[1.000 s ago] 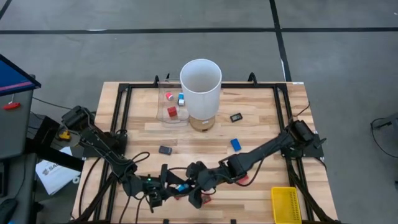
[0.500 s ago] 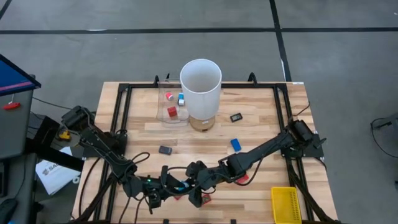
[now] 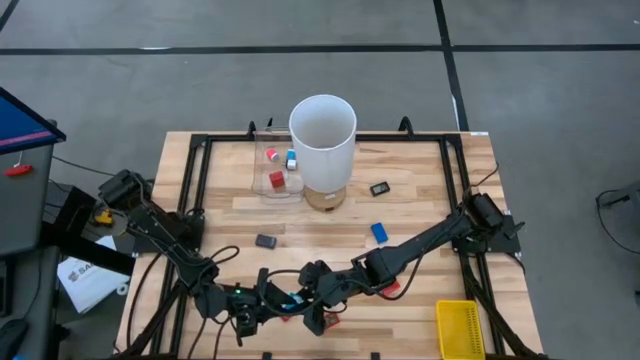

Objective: Pick & Place Office items
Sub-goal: Put the blue charger adapter into the transparent bin

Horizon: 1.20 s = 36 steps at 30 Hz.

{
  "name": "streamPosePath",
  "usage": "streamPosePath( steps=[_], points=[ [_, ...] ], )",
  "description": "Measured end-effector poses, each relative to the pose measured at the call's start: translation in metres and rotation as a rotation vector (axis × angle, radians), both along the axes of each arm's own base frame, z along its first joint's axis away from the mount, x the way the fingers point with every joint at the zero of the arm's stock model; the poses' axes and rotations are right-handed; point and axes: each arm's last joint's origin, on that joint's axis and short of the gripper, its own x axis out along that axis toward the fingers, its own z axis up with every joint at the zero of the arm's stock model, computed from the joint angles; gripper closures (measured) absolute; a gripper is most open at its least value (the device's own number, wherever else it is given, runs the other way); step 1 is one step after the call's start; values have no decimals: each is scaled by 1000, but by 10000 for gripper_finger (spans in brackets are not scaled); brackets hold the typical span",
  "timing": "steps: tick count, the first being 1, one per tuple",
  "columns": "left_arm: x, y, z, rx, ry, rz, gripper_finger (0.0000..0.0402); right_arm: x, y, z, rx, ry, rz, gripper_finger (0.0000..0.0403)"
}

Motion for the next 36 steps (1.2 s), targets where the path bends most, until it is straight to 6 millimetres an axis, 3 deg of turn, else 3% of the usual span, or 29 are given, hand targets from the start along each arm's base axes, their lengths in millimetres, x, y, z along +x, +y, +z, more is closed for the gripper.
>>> streamPosePath(
  steps=[2,8,12,36],
  points=[
    [0,0,0,0,-1,5,254,0,0,0,-4,-2,-7,250],
    [1,3,1,-2,-7,53,260,2,-1,3,-19,-40,-36,134],
    [0,4,0,18,-3,86,260,2,-1,4,-25,-45,-34,95],
    [-16,-8,-3,43,-8,175,263,-15,1,1,-94,85,-127,81]
  ],
)
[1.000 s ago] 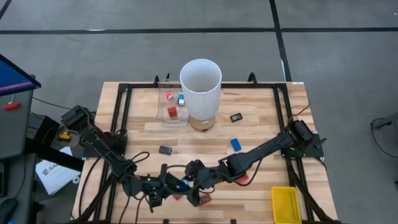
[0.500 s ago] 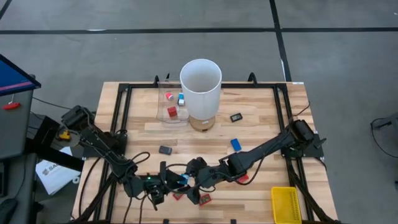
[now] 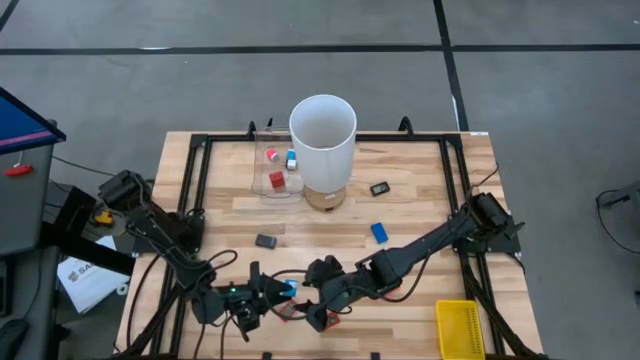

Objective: Pick & Place Office items
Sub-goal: Put the blue charger adapter into the transparent bin

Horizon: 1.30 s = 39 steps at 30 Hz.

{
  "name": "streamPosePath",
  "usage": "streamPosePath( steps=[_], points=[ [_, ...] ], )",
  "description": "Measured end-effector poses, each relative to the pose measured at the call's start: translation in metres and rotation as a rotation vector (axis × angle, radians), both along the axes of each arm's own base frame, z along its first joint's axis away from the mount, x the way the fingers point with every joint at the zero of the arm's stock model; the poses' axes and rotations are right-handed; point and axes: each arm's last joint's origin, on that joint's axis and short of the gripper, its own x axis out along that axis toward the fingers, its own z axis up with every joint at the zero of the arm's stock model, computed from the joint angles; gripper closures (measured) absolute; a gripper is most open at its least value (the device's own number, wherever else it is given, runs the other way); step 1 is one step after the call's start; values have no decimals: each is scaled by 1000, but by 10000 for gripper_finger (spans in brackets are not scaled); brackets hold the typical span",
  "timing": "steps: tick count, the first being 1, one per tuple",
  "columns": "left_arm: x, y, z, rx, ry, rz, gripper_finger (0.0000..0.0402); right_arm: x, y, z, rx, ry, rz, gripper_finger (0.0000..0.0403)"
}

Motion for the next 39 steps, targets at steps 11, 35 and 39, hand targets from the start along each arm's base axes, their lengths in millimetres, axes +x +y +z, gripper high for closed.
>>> streamPosePath(
  steps=[11,35,39],
  points=[
    [-7,9,-10,-24,32,190,263,-27,19,-14,-30,152,-105,81],
    [-55,207,18,-692,178,640,263,-121,44,-36,-217,475,-528,81],
    [-52,248,22,-770,136,609,263,-123,41,-36,-241,499,-533,81]
  ],
)
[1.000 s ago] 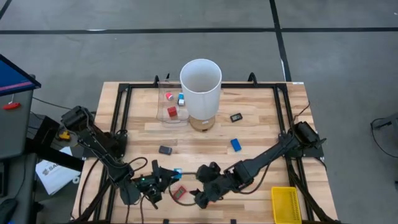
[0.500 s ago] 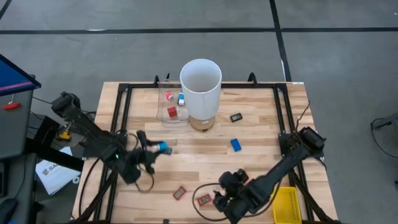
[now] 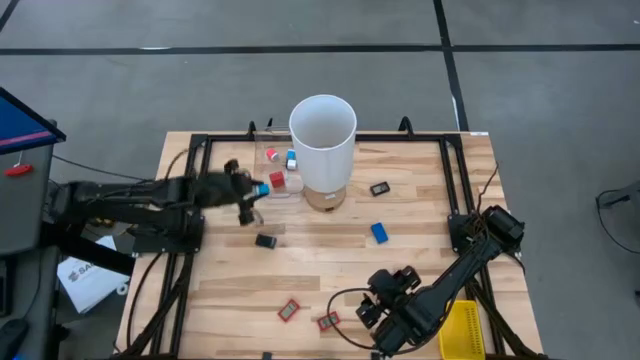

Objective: Pick & Place Office items
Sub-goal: Put the blue charger adapter into the transparent bin

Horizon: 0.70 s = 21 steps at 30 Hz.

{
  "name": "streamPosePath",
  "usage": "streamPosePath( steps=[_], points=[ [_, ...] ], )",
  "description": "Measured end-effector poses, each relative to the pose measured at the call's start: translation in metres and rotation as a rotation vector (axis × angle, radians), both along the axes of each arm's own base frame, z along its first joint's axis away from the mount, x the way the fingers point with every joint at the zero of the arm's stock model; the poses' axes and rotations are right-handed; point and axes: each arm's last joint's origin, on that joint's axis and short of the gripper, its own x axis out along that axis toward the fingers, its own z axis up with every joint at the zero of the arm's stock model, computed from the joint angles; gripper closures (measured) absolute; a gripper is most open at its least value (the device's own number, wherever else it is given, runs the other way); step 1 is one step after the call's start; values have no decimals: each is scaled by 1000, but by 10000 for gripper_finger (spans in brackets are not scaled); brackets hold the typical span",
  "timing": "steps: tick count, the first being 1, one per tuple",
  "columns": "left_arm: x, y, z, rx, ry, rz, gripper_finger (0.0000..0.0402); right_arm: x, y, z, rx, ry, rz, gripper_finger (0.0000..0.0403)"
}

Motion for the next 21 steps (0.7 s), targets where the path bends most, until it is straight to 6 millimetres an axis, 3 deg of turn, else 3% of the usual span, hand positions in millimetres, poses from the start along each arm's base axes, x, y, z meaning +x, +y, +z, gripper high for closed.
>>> streamPosePath(
  steps=[6,11,21],
  points=[
    [9,56,9,-62,-30,33,263,-2,-3,0,-11,38,-5,81],
    [29,92,15,-121,1,35,263,-3,-3,0,-17,44,-12,81],
    [47,162,28,-245,242,108,263,-11,4,0,-16,30,-10,81]
  ],
)
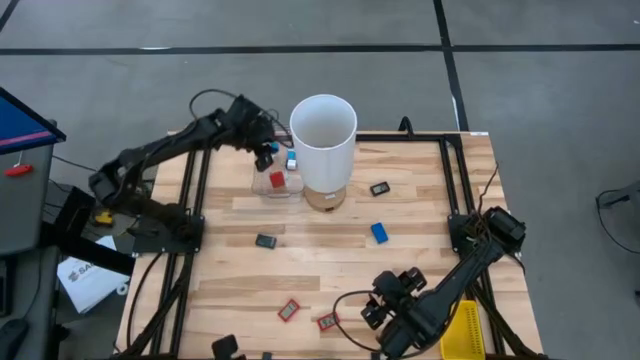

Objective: Pick & Place Office items
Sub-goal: Put the blue charger adapter into the transparent bin

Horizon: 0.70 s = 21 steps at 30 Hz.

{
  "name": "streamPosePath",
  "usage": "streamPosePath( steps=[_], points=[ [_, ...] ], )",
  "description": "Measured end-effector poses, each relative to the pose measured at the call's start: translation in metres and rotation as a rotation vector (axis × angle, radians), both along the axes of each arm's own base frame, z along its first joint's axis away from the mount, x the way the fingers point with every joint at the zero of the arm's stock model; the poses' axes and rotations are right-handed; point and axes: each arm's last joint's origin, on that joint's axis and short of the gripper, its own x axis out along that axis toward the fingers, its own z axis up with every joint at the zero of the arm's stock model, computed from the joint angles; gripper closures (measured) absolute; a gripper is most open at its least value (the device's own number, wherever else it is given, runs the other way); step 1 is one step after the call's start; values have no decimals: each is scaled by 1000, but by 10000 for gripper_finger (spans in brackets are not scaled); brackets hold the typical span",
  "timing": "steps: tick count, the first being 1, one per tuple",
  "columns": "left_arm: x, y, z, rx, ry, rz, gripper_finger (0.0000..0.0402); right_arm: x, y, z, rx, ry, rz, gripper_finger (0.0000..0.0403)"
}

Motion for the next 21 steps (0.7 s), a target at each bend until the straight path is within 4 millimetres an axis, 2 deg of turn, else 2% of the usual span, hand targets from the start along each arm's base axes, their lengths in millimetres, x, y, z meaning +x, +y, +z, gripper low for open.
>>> streamPosePath(
  steps=[3,9,15,21],
  points=[
    [6,14,-6,-45,60,14,263,-2,2,0,-8,-20,-4,81],
    [21,28,-27,-113,114,-3,263,-7,7,1,-19,-54,-1,81],
    [28,35,-44,-158,152,-4,263,-7,8,1,-18,-56,0,81],
    [30,36,-53,-182,176,-3,263,-7,7,1,-29,-66,1,81]
  ],
)
